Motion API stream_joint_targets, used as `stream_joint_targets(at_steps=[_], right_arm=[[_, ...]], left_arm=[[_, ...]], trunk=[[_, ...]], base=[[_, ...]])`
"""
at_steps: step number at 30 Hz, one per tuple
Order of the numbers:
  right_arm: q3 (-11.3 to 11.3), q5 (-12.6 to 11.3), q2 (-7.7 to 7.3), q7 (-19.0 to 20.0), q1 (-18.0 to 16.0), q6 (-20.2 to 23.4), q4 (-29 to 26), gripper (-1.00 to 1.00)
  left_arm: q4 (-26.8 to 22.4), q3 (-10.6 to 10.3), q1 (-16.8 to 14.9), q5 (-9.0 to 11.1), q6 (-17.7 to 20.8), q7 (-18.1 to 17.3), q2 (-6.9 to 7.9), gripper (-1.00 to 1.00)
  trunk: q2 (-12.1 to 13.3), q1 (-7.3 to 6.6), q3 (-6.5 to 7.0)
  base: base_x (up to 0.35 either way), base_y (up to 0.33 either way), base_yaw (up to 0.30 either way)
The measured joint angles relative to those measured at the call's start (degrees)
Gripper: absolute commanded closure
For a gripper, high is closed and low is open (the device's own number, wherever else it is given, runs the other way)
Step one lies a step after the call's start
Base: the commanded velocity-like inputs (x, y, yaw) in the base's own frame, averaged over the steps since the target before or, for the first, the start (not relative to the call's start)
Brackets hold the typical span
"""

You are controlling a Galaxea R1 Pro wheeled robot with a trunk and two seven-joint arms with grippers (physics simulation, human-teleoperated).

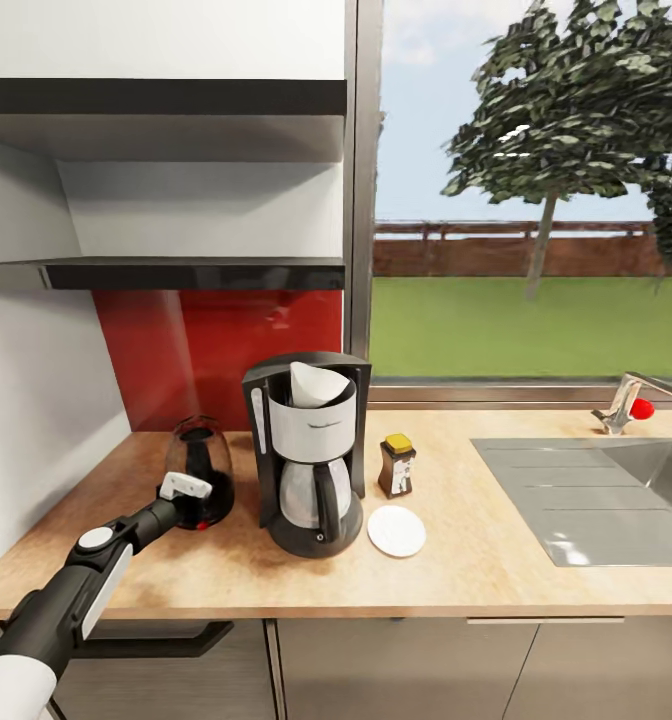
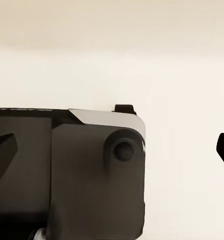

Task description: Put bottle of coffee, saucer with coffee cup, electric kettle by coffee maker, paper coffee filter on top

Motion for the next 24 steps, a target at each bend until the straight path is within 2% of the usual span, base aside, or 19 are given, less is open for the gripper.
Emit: stream_joint_targets(at_steps=[3, 4, 24], right_arm=[[-0.01, -0.02, 0.00, 0.00, 0.00, 0.00, -0.03, -1.00], [-0.02, -0.03, 0.00, 0.00, 0.00, 0.00, 0.00, -1.00], [0.07, 0.04, 0.00, 0.00, 0.04, 0.00, 0.03, -1.00]], left_arm=[[0.08, -0.02, -0.09, -0.04, 0.01, -0.07, 0.04, 1.00], [0.11, 0.00, -0.09, 0.04, 0.01, -0.09, 0.02, -1.00], [-0.03, 0.43, 0.14, 0.32, -0.42, -0.10, 0.04, -1.00]], trunk=[[0.00, 0.00, 0.00], [0.00, 0.00, 0.00], [-0.01, 0.00, 0.00]], base=[[0.000, 0.000, 0.000], [0.000, 0.000, 0.000], [0.000, 0.000, 0.000]])
